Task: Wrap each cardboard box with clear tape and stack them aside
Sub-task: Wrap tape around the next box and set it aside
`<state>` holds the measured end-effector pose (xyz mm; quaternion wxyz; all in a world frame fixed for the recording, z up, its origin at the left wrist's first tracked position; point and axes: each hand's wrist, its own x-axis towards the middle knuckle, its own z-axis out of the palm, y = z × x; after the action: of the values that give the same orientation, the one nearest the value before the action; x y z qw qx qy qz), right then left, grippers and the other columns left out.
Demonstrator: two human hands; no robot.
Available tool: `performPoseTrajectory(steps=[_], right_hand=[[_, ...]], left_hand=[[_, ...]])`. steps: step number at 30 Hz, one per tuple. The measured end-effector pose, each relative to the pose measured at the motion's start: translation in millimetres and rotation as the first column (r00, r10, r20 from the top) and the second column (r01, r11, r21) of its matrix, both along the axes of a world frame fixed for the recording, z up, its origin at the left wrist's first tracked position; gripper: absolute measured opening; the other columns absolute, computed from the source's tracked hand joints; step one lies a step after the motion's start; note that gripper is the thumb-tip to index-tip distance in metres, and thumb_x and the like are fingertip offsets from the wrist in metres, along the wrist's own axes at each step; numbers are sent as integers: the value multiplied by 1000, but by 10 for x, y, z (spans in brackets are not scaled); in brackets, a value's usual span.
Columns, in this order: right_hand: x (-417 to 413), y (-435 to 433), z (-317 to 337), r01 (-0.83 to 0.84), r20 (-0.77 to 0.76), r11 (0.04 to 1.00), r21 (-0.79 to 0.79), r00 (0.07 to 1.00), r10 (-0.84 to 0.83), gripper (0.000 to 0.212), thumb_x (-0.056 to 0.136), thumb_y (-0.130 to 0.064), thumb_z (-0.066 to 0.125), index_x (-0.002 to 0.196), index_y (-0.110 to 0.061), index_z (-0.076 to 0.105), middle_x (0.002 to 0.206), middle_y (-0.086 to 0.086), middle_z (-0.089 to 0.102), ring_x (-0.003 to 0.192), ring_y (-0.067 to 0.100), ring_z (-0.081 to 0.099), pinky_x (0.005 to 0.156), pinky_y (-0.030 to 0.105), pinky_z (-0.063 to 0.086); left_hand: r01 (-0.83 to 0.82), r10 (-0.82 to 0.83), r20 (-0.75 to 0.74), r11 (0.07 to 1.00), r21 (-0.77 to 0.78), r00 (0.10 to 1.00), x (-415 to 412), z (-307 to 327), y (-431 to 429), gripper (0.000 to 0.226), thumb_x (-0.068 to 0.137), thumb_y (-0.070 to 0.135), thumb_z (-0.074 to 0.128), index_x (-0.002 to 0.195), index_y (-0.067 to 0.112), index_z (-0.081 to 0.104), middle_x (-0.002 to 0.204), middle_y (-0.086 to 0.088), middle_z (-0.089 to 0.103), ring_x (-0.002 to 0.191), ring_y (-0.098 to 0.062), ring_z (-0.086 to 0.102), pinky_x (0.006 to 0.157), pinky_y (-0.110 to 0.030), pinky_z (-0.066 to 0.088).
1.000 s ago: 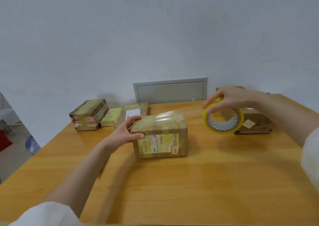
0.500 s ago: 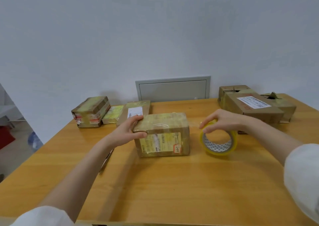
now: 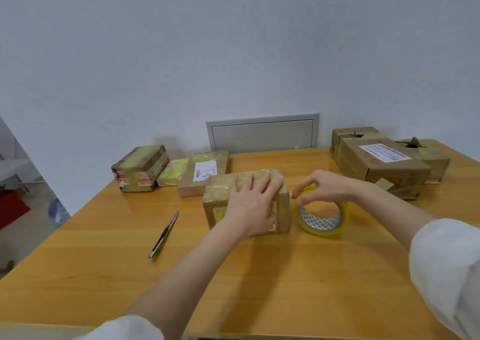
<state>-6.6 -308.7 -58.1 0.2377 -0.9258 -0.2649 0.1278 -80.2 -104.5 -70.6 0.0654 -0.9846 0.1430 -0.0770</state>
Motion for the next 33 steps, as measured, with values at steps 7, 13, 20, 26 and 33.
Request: performPoseTrajectory(steps=[7,13,20,26,33], right_hand=[[-32,-1,-29,6,30,1000,-1,1000,-6,9,84,-42,68,90,-47,66,124,-7,57,118,16,48,101,39,41],[-40,-92,-35,10,-15,1000,26,1000,-9,24,81,-33,70,102,-44,65,131,-7,52,124,16,44,103,38,39],[-165,-430,367,126,5,898,421,990,-141,40,78,-23,77,112,-35,62,106,-13,58,97,8,54,76,22,42],[-178,-219,1002,91,-27,625,775,993,-112,32,79,-23,75,109,-34,69,73,4,54,66,14,53,71,32,45],[-171,92,1227,-12,100,788,616,993,-63,24,84,-26,72,107,-31,72,58,-19,58,57,2,46,59,13,42]], left_hand=[[-36,32,-94,998,-43,995,53,209,-93,76,85,53,56,148,43,14,159,-3,15,145,-29,18,115,-57,18],[-74,75,-246,997,15,966,384,454,-325,104,73,48,74,152,33,7,159,-6,11,145,-30,13,110,-59,26],[33,-133,-224,914,-404,965,492,745,-57,92,65,35,84,143,31,35,139,-1,38,123,-21,46,105,-38,41],[-44,-273,-142,337,-941,952,271,800,377,76,66,12,82,132,27,48,119,-4,61,96,-11,67,79,-26,56],[-55,-264,-141,309,-949,954,126,628,725,68,67,24,77,128,28,48,124,0,57,105,-15,63,79,-29,56]])
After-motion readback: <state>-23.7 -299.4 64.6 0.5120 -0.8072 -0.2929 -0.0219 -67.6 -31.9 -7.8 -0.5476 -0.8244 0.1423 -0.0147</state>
